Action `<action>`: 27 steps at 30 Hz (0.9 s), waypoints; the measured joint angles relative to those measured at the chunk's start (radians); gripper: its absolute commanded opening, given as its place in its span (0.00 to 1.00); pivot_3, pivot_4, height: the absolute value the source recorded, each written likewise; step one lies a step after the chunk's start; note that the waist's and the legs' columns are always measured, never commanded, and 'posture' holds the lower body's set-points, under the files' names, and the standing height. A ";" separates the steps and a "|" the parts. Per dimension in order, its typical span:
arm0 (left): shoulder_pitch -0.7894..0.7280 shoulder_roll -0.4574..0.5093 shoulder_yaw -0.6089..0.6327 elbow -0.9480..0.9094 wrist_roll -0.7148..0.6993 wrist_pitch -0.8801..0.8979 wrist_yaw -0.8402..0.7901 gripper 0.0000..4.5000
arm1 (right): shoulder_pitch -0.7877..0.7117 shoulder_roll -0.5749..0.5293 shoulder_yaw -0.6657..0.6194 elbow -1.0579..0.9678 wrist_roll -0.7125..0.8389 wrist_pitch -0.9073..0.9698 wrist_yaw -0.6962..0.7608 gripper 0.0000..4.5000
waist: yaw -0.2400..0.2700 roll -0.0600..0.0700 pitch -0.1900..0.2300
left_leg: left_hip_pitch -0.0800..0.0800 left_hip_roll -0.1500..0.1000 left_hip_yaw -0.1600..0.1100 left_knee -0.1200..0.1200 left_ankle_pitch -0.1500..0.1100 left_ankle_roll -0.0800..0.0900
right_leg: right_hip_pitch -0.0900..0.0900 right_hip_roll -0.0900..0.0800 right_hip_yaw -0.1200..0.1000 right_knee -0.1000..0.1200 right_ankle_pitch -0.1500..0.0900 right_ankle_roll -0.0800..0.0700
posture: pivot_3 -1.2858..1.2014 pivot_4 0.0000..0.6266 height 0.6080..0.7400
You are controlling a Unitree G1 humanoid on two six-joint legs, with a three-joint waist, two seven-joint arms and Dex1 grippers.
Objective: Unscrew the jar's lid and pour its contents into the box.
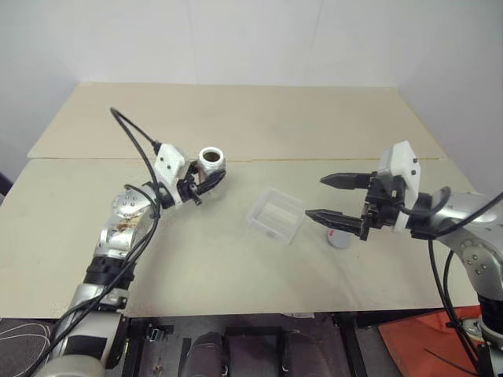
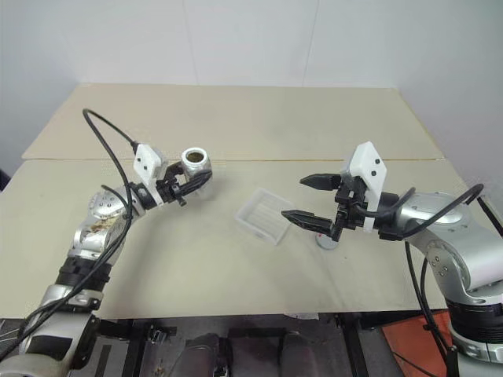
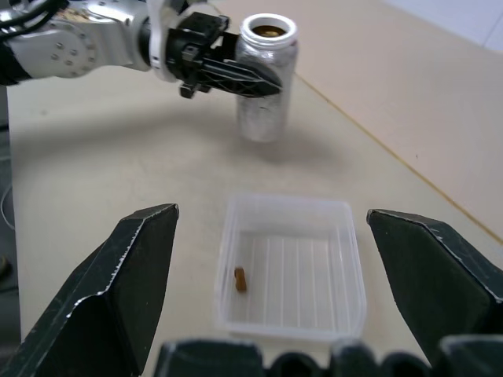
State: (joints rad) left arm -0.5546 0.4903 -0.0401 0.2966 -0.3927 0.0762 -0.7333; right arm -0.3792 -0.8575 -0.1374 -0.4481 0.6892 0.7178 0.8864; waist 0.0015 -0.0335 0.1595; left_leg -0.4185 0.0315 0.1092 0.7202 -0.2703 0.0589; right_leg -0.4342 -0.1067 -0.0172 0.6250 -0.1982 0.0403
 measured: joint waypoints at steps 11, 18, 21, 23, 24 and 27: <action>0.085 -0.127 0.044 -0.003 0.032 -0.011 0.055 0.43 | 0.041 -0.033 -0.036 0.000 -0.011 -0.013 0.019 0.99 | 0.010 0.000 0.000 | 0.003 0.000 0.000 -0.001 -0.003 0.005 | 0.001 0.000 0.001 -0.001 0.000 0.000 | 0.52 0.24 1.00; 0.173 -0.097 0.046 -0.041 0.067 -0.010 0.045 0.97 | 0.047 -0.039 -0.047 -0.005 -0.009 -0.013 0.025 1.00 | 0.006 0.000 0.000 | 0.012 0.001 0.000 -0.005 -0.004 0.006 | 0.008 0.000 0.002 -0.007 0.000 -0.001 | 0.52 0.24 1.00; 0.230 -0.040 0.057 -0.133 0.073 -0.004 0.020 1.00 | 0.062 -0.039 -0.051 -0.014 -0.008 -0.013 0.025 1.00 | 0.007 0.000 0.000 | 0.012 0.001 0.000 -0.006 -0.004 0.005 | 0.009 0.000 0.002 -0.007 0.000 -0.001 | 0.52 0.24 1.00; 0.280 0.023 0.070 -0.207 0.072 0.001 -0.015 1.00 | 0.079 -0.039 -0.059 -0.017 -0.008 -0.013 0.025 1.00 | 0.006 0.000 0.000 | 0.012 0.001 0.000 -0.007 -0.004 0.005 | 0.008 -0.001 0.002 -0.008 0.000 -0.001 | 0.52 0.24 1.00; 0.314 0.065 0.086 -0.251 0.060 0.015 -0.044 1.00 | 0.088 -0.038 -0.063 -0.018 -0.008 -0.013 0.025 1.00 | 0.005 0.000 0.000 | 0.012 0.001 0.000 -0.007 -0.004 0.005 | 0.008 -0.001 0.002 -0.007 0.000 -0.001 | 0.52 0.24 1.00; 0.430 0.209 0.171 -0.376 -0.034 0.068 -0.177 1.00 | 0.117 -0.035 -0.074 -0.028 -0.009 -0.021 0.021 1.00 | 0.000 0.000 0.000 | 0.013 0.003 0.001 -0.008 -0.004 0.005 | 0.008 -0.001 0.002 -0.008 0.000 -0.003 | 0.52 0.24 1.00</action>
State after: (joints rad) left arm -0.1246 0.6991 0.1312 -0.0795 -0.4265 0.1438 -0.9105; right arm -0.2619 -0.8923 -0.2110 -0.4763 0.6801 0.6971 0.9071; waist 0.0015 -0.0331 0.1593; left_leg -0.4059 0.0342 0.1099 0.7122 -0.2741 0.0634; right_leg -0.4265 -0.1076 -0.0155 0.6174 -0.1986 0.0376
